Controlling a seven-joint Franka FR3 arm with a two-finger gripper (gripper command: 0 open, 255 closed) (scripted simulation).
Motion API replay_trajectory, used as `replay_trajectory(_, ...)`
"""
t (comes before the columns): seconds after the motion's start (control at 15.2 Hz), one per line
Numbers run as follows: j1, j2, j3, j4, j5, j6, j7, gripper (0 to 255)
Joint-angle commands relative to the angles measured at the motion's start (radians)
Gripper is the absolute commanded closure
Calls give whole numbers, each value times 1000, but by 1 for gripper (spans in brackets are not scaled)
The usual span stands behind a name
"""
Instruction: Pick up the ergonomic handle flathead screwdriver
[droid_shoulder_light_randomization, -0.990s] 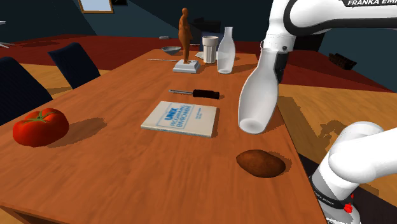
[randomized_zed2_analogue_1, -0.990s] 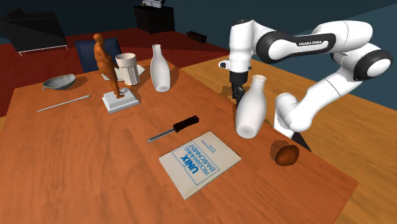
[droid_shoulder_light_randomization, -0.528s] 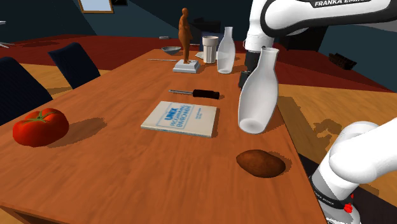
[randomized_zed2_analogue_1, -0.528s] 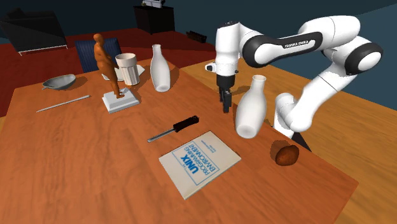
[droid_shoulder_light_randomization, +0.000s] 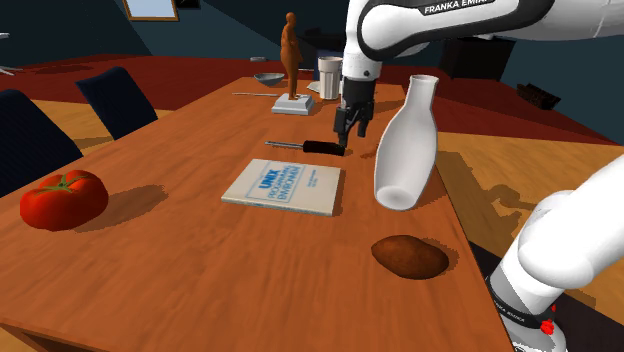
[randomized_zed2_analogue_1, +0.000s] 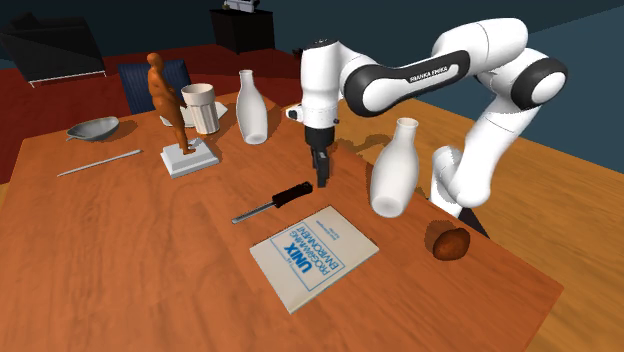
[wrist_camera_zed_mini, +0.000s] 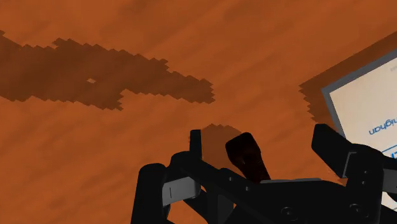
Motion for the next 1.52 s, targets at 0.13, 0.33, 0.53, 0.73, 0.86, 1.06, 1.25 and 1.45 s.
replay_trajectory(0.13,12,147,35,143,-30,24,21,0)
replay_trajectory(0.33,24,258,56,262,-61,29,36,0)
replay_trajectory(0.53,41,372,74,394,-99,21,52,0)
replay_trajectory(0.73,42,371,73,353,-99,61,52,0)
replay_trajectory(0.86,42,371,73,326,-99,88,52,0)
replay_trajectory(1.06,42,373,73,294,-100,122,52,0)
replay_trajectory(1.25,41,373,73,296,-100,121,52,255)
replay_trajectory(1.45,42,373,73,295,-100,121,52,255)
